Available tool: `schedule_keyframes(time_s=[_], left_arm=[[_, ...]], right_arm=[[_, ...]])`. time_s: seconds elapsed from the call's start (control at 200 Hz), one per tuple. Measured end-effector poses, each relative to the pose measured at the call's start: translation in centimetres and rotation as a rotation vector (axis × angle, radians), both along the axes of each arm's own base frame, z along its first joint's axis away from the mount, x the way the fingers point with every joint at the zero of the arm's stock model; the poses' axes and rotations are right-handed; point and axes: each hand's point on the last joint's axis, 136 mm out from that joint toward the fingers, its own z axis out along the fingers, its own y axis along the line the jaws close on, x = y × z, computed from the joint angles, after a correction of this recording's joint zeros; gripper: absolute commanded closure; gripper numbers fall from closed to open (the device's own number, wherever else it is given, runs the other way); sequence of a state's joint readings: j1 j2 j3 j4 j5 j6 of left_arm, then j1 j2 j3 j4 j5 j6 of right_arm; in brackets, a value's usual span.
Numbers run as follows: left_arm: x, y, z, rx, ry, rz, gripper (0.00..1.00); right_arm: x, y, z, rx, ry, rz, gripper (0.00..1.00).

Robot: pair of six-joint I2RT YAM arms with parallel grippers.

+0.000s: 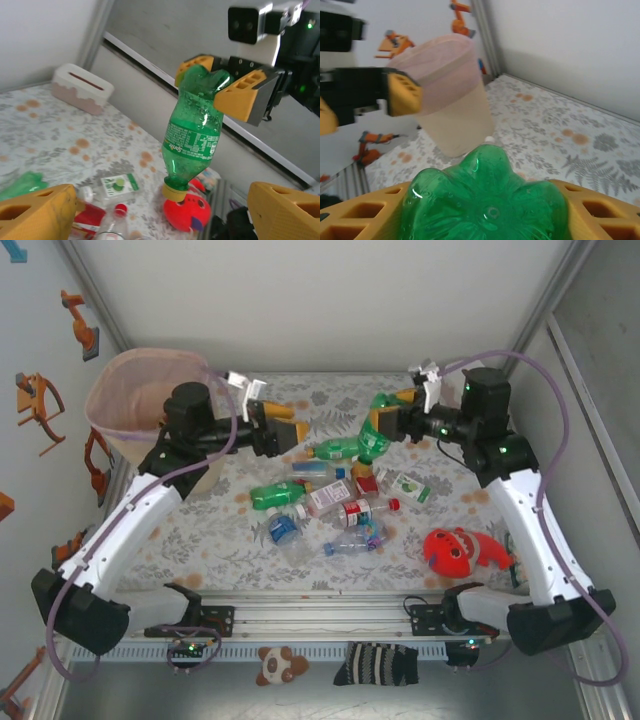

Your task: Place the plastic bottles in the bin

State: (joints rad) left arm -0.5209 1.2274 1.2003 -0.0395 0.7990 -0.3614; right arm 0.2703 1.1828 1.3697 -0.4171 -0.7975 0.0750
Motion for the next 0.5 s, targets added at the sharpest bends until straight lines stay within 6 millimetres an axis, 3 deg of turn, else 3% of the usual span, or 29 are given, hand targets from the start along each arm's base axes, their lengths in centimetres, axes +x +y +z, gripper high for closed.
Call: schedule_keyframes(time_s=[0.285,0.501], left_arm=[[-4.6,-5.7,-0.1,0.000,-0.039,-0.260,0.07],[-6.9,-8.1,0.4,-0.008,-0.069,-0.377,0.07]], right_arm=[[-6.5,0.9,2.7,0.030,-0.135,0.238,0.82],[-9.2,1.4,3.6,0.057,-0.167,0.347,0.83]])
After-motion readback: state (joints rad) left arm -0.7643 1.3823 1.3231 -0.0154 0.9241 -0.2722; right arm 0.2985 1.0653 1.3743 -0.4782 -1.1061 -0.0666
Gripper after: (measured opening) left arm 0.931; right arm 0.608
